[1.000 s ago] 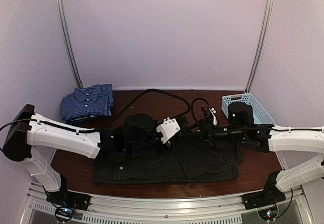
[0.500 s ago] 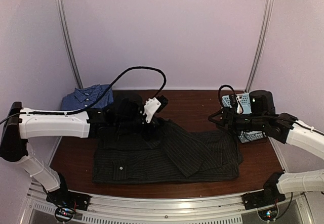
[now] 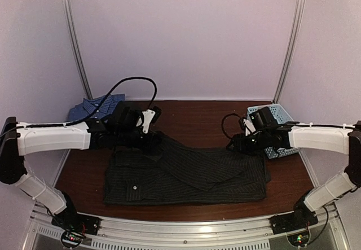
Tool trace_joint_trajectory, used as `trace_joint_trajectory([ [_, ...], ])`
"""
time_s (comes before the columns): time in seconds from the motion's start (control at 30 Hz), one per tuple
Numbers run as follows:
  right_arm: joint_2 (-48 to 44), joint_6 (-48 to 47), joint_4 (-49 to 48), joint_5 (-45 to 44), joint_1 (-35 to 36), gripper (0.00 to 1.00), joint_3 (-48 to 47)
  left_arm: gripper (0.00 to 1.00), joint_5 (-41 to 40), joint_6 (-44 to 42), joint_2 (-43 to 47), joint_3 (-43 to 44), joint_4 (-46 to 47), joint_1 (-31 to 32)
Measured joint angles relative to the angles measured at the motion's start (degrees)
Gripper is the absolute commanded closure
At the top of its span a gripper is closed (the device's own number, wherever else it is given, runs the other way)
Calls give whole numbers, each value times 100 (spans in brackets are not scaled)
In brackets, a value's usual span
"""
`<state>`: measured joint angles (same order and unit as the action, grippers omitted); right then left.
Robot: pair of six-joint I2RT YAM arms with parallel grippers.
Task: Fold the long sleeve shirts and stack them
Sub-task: Adjust the sleeve of the rectangle-folded shirt.
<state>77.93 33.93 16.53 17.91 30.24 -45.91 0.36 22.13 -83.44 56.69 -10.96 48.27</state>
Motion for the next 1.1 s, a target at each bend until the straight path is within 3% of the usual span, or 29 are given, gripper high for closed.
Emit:
trace_joint_trajectory([
  [0.33, 901, -424, -372, 28, -221, 43, 70, 100, -125, 507, 334, -651, -35, -33],
  [1.1, 1325, -835, -564, 208, -337, 41, 229, 100, -1123, 828, 293, -1266, 63, -184],
])
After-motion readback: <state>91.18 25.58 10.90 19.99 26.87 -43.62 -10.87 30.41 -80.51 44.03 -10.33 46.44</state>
